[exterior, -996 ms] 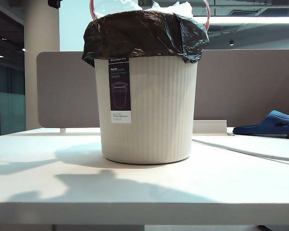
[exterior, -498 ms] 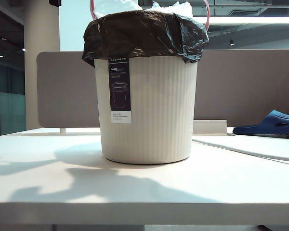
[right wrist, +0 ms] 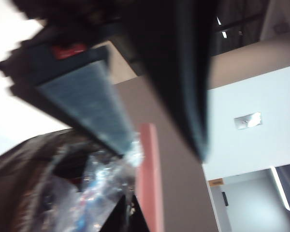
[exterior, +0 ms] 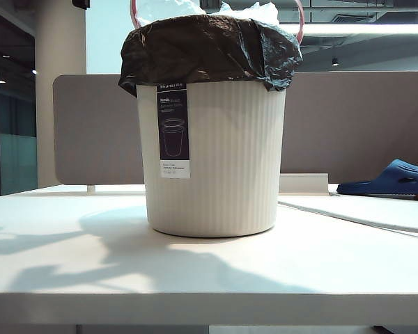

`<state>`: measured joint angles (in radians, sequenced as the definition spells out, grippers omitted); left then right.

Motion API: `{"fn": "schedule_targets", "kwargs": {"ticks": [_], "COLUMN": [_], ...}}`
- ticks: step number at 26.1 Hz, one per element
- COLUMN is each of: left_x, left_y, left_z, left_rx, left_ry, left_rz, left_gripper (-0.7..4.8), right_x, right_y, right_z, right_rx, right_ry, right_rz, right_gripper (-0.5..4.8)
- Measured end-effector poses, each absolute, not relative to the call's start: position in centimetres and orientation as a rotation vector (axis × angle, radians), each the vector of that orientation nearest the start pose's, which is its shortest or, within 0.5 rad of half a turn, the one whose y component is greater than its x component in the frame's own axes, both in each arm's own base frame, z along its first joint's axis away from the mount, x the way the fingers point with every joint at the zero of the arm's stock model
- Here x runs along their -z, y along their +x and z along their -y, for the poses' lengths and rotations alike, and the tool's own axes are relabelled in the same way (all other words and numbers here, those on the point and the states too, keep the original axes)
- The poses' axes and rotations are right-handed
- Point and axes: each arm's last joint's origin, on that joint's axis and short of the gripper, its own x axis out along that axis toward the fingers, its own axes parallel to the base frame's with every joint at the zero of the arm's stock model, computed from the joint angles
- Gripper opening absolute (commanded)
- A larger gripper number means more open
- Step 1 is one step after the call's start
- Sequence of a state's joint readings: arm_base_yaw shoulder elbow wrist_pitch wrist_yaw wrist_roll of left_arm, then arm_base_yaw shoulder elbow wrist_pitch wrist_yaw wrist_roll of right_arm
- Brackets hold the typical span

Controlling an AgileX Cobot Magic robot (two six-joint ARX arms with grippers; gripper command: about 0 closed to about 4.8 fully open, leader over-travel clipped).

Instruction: Open the ring lid of the trash can, pull out the black garbage bag inside, and place it on the table.

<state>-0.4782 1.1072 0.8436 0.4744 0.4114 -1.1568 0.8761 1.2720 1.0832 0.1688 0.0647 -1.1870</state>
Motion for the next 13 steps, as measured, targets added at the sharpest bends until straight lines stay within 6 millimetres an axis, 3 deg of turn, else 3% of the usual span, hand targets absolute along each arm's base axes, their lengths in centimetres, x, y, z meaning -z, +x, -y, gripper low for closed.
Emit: {"fn": "schedule_targets", "kwargs": {"ticks": [6, 13], "left_x": [-35.4, -35.7], "left_y": [21.3, 21.2], "left_z": [12.4, 12.4], "left_rx": [0.916, 0.952], "left_ry": [-1.077, -1.070], "left_rz": [-0.323, -0.303], "left_gripper": [2.47, 2.47], "right_x": [-38.0, -37.6], "right_y": [19.1, 19.7], "right_z": [-22.0, -22.0], "right_rx": [-0.681, -0.664], "right_ry": [-1.113, -1.124], "right_rz": [0.482, 0.450], "right_gripper": [-0.01, -0.01]}}
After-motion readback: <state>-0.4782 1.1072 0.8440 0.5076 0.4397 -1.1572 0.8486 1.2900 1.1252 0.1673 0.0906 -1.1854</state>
